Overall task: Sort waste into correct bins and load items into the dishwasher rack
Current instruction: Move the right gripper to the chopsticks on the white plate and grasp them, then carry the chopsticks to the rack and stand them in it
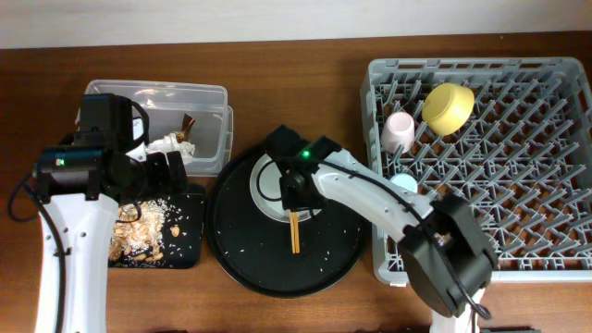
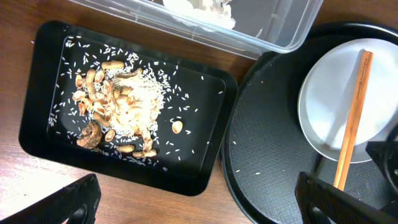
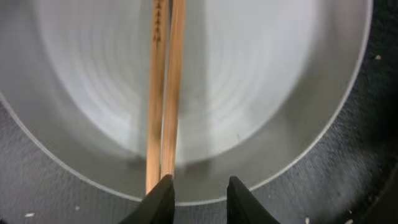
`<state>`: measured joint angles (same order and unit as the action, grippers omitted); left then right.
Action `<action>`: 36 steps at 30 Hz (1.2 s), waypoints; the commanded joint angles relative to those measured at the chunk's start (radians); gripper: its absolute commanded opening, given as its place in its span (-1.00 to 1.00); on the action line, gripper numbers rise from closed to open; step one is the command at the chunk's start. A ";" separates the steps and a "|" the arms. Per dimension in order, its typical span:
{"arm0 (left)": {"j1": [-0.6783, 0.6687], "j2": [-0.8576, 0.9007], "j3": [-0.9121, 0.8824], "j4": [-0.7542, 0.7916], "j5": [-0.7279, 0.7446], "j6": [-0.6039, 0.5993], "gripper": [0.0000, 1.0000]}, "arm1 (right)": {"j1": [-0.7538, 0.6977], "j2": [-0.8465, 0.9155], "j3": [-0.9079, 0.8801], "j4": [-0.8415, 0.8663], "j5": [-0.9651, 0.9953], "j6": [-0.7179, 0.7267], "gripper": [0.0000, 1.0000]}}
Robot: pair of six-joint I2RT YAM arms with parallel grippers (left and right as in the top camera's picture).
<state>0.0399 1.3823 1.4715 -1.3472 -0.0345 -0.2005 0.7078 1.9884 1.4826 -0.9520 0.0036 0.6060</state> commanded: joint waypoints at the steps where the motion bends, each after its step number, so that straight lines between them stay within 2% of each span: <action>1: 0.002 0.000 0.003 0.000 -0.007 0.008 0.99 | 0.005 0.015 -0.004 0.021 0.020 0.017 -0.45; 5: 0.002 0.000 0.003 0.000 -0.007 0.008 0.99 | 0.005 0.016 -0.010 0.035 0.021 0.032 -0.54; 17: 0.002 0.000 0.003 0.000 -0.007 0.008 0.99 | 0.006 0.016 -0.025 0.081 0.032 0.061 -0.55; 21: 0.002 0.000 0.003 0.000 -0.007 0.008 0.99 | 0.006 0.016 -0.092 0.149 0.027 0.084 -0.55; 26: 0.002 0.000 0.003 0.000 -0.007 0.008 0.99 | 0.003 0.016 -0.080 0.167 0.027 0.083 -0.55; 29: 0.002 0.000 0.003 0.000 -0.007 0.008 0.99 | 0.003 0.015 -0.004 0.115 0.000 0.084 -0.54; 36: 0.002 0.000 0.003 0.000 -0.007 0.008 0.99 | 0.007 0.016 -0.016 0.168 -0.014 0.197 -0.54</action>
<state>0.0399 1.3823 1.4715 -1.3472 -0.0345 -0.2005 0.7078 2.0003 1.4681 -0.8173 -0.0051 0.7460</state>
